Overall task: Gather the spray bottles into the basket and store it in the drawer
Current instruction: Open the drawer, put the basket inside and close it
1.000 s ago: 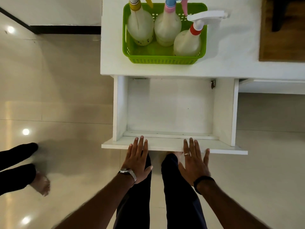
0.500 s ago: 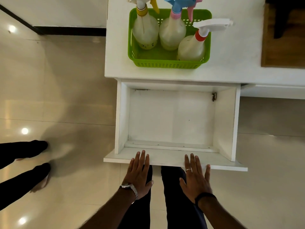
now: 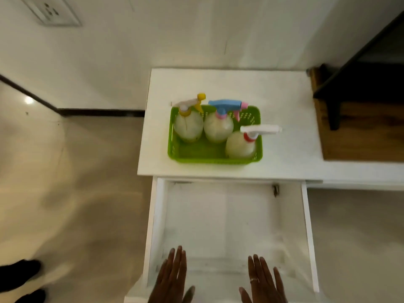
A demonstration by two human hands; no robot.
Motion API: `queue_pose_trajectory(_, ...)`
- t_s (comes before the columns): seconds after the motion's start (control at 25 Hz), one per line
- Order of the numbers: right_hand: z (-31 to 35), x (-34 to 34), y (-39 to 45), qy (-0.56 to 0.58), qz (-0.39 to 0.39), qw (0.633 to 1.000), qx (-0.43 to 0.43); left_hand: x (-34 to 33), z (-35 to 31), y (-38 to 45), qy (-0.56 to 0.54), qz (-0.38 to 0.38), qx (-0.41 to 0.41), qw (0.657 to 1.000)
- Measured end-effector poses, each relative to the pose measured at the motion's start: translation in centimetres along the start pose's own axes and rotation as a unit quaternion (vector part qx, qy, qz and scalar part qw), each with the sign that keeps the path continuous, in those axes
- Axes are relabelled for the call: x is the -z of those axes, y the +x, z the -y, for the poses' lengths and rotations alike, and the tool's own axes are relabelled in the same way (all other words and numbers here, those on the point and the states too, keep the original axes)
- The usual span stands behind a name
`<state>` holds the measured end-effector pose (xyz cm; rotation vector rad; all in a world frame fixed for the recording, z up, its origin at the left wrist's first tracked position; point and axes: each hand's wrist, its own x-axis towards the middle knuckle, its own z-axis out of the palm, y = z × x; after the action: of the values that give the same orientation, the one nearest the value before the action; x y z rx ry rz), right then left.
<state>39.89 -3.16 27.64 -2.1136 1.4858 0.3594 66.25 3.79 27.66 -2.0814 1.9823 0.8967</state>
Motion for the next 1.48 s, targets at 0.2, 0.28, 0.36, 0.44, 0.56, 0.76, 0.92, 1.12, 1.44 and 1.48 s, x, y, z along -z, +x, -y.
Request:
queue_pose_trajectory(0.2,-1.0,10.1,12.4,-0.021,-0.047,0.998,-0.030,10.6,4.0,11.5,-0.128,-0.209,0.102,0.964)
queue_pose_trajectory(0.28,-1.2,15.1,17.6,0.018,-0.089,0.995,-0.050,15.0,5.5,15.6,-0.184,-0.267,0.149,0.934)
queue_pose_trajectory(0.36,-0.9,19.2,21.7,0.091,-0.145,0.982,-0.080,18.4,6.8,19.2,-0.254,-0.274,0.172,0.911)
queue_pose_trajectory(0.44,-0.4,21.7,24.5,0.196,-0.175,0.958,-0.119,20.5,7.5,22.2,-0.380,-0.212,0.200,0.878)
queue_pose_trajectory(0.56,0.5,22.4,26.8,0.369,-0.123,0.901,-0.193,21.2,7.3,24.7,-0.473,-0.098,0.220,0.847)
queue_pose_trajectory(0.76,1.4,20.2,27.4,0.412,-0.084,0.879,-0.223,20.2,6.7,24.9,-0.512,-0.134,0.206,0.823)
queue_pose_trajectory(0.92,1.4,20.1,27.7,0.426,-0.094,0.870,-0.231,20.3,6.6,25.1,-0.501,-0.135,0.202,0.830)
queue_pose_trajectory(1.12,1.5,19.5,27.3,0.432,-0.113,0.865,-0.228,20.2,6.6,25.2,-0.476,-0.144,0.217,0.840)
queue_pose_trajectory(1.44,1.4,15.0,20.1,0.465,-0.132,0.850,-0.210,15.5,5.3,17.9,-0.543,-0.132,0.213,0.802)
queue_pose_trajectory(1.48,1.6,14.3,18.9,0.480,-0.134,0.841,-0.208,14.9,4.9,16.5,-0.554,-0.133,0.216,0.793)
